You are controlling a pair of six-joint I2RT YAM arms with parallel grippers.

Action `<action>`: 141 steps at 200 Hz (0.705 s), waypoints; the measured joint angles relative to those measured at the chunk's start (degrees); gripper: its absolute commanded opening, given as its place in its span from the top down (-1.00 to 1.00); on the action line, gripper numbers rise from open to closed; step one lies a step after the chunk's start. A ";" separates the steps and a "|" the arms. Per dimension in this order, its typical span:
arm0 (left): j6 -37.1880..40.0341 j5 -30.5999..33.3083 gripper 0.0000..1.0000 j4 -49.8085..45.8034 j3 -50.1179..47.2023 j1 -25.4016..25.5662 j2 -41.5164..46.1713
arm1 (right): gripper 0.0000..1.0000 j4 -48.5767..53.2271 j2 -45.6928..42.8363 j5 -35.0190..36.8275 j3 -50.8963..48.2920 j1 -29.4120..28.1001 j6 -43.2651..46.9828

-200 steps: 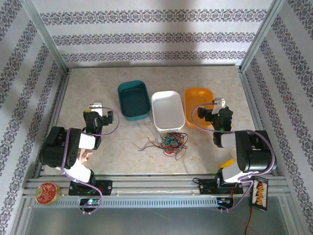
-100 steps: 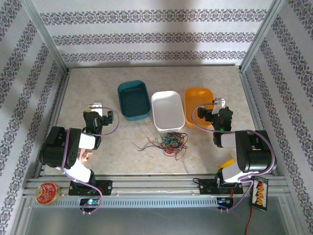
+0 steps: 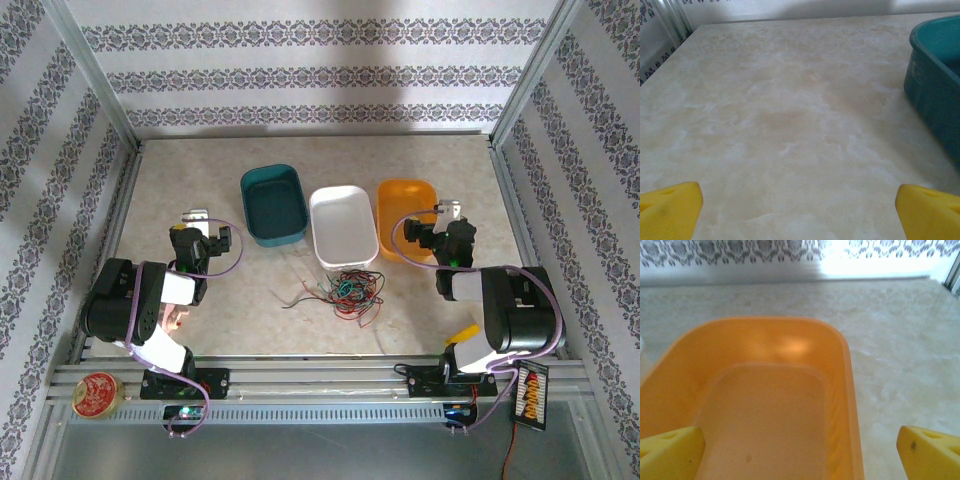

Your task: Untangle the cables

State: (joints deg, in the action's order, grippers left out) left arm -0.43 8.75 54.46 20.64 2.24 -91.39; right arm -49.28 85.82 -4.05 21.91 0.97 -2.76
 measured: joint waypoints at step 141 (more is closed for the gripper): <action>-12.02 17.86 -0.98 -39.52 18.10 32.17 18.51 | -0.97 74.64 -19.30 21.62 28.13 -38.66 -23.34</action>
State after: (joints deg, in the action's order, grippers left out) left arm -12.45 26.61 14.94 38.74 34.41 -72.88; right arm 25.36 66.52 17.56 50.04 -37.69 -26.11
